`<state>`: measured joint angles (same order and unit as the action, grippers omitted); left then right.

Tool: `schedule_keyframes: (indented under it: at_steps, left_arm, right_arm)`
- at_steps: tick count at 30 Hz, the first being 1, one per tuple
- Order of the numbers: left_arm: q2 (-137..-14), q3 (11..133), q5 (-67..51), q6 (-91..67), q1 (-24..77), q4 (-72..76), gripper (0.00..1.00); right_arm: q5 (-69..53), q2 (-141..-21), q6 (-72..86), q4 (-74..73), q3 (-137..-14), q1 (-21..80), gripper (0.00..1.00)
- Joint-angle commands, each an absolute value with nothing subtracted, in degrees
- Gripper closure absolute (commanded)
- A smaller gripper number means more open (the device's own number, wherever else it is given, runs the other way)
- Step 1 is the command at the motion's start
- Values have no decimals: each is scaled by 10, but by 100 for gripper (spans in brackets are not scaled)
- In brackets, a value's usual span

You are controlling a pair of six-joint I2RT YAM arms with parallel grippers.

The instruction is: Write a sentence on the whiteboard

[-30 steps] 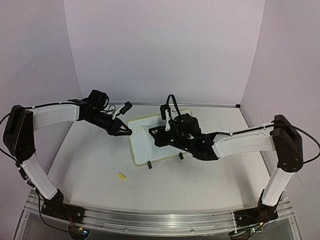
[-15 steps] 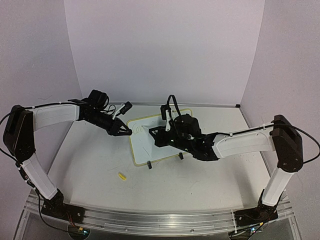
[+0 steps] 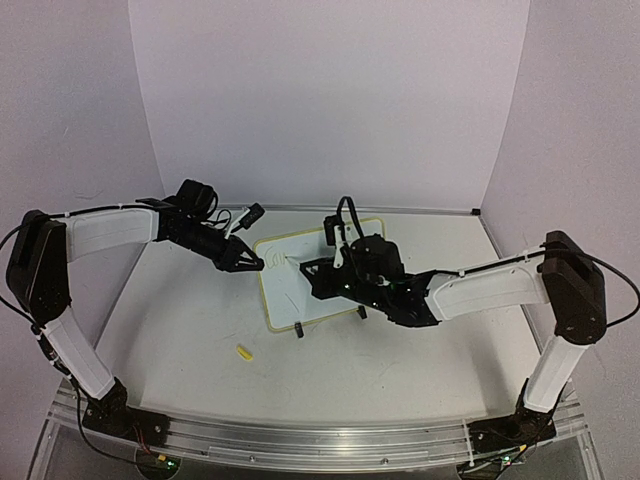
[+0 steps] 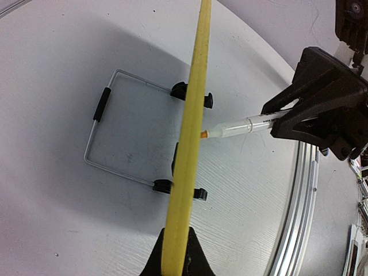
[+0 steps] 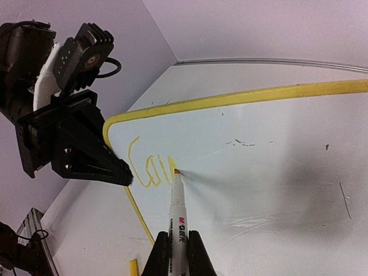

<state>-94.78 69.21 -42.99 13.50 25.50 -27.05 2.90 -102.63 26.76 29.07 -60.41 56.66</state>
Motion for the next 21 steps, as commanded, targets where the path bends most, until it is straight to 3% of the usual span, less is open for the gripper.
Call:
schedule_keyframes:
  at_steps: [1,21]
  left_arm:
    - [-935,696,-377,158,256,-284,100]
    - [-936,697,-377,157,256,-284,100]
  right_arm:
    - [49,-1019,273,274,-593,558,100]
    - [57,-1011,270,265,-587,558,100]
